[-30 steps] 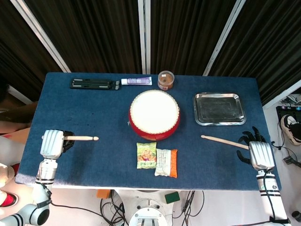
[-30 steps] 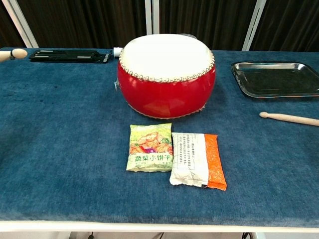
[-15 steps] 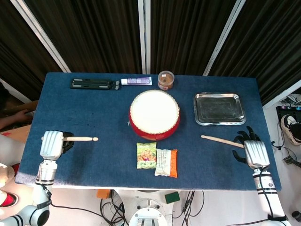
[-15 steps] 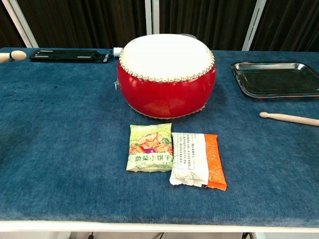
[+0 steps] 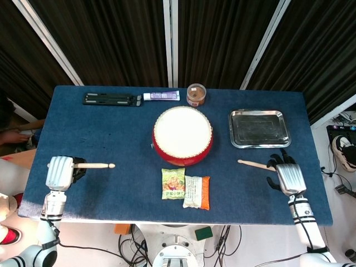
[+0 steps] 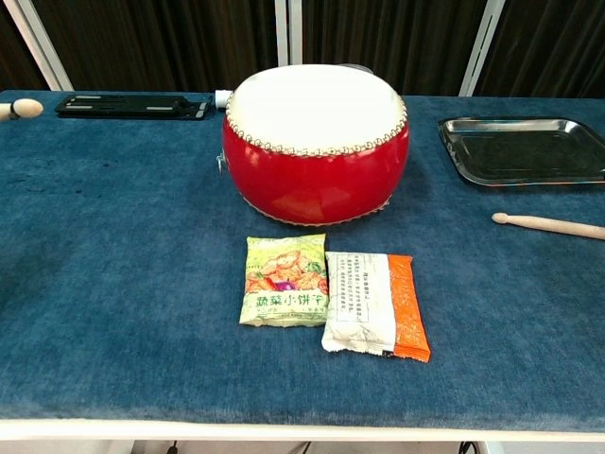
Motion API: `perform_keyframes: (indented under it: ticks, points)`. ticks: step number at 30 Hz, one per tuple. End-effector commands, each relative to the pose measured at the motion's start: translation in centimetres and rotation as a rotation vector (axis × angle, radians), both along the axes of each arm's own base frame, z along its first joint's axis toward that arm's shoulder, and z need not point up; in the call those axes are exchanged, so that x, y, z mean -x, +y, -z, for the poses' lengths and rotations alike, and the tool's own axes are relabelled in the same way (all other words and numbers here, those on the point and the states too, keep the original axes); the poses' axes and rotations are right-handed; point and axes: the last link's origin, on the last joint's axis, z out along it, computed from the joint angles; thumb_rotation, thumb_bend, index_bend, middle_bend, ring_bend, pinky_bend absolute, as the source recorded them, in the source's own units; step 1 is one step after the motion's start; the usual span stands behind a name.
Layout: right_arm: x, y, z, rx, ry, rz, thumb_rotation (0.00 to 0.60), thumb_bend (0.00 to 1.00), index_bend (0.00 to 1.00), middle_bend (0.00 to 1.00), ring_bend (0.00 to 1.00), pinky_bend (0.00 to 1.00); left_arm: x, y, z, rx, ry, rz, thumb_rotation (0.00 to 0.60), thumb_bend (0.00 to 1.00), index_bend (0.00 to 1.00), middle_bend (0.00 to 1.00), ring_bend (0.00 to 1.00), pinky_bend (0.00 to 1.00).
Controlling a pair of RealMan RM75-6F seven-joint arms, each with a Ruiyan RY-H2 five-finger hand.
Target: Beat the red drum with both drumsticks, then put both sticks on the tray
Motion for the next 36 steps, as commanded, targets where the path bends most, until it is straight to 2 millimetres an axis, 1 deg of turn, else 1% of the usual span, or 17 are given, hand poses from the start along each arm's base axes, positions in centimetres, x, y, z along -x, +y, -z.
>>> perform_keyframes:
  ticks: [1, 4, 8, 14, 17, 28, 30, 32, 33, 36]
  points:
    - [0.0, -0.2, 0.9, -0.011, 0.041, -0.012, 0.6, 0.33, 0.47, 0.25, 0.02, 0.25, 0.0, 0.0, 0.0, 0.001, -0.004, 0.0, 0.6, 0.58, 1.0, 1.0, 1.0, 1.0]
    - [0.2, -0.7, 1.3, 0.003, 0.084, -0.017, 0.6, 0.33, 0.47, 0.25, 0.02, 0.24, 0.0, 0.1, 0.0, 0.005, -0.008, 0.0, 0.6, 0.58, 1.0, 1.0, 1.0, 1.0]
    - [0.2, -1.9, 2.3, -0.007, 0.104, -0.009, 0.6, 0.34, 0.47, 0.23, 0.02, 0.24, -0.1, 0.3, 0.0, 0.007, -0.009, 0.005, 0.6, 0.58, 1.0, 1.0, 1.0, 1.0]
    - [-0.8, -3.7, 4.3, -0.037, 0.113, -0.031, 0.6, 0.36, 0.47, 0.22, 0.01, 0.23, 0.1, 0.2, 0.0, 0.006, -0.016, -0.001, 0.6, 0.58, 1.0, 1.0, 1.0, 1.0]
    - [-1.1, -4.3, 5.0, -0.047, 0.125, -0.043, 0.6, 0.38, 0.47, 0.22, 0.01, 0.23, 0.3, 0.1, 0.0, 0.006, -0.016, -0.01, 0.6, 0.58, 1.0, 1.0, 1.0, 1.0]
    - [-0.7, -5.1, 6.5, -0.074, 0.169, -0.05, 0.6, 0.39, 0.48, 0.22, 0.01, 0.22, 0.8, -0.2, -0.2, 0.001, -0.021, -0.024, 0.6, 0.58, 1.0, 1.0, 1.0, 1.0]
    - [-0.7, -5.1, 6.7, -0.076, 0.158, -0.062, 0.6, 0.42, 0.51, 0.23, 0.01, 0.22, 0.8, -0.2, -0.2, -0.001, -0.023, -0.023, 0.6, 0.58, 1.0, 1.0, 1.0, 1.0]
    - [-0.9, -5.0, 6.8, -0.069, 0.14, -0.077, 0.6, 0.45, 0.59, 0.25, 0.01, 0.22, 0.8, -0.3, -0.3, -0.002, -0.024, -0.023, 0.6, 0.58, 1.0, 1.0, 1.0, 1.0]
    - [-0.9, -5.0, 6.7, -0.06, 0.123, -0.089, 0.6, 0.46, 0.62, 0.26, 0.02, 0.22, 0.8, -0.3, -0.3, -0.003, -0.024, -0.023, 0.6, 0.58, 1.0, 1.0, 1.0, 1.0]
    - [-1.2, -4.7, 6.1, -0.029, 0.077, -0.121, 0.6, 0.48, 0.69, 0.29, 0.02, 0.22, 0.8, -0.3, -0.4, -0.005, -0.022, -0.021, 0.6, 0.58, 1.0, 1.0, 1.0, 1.0]
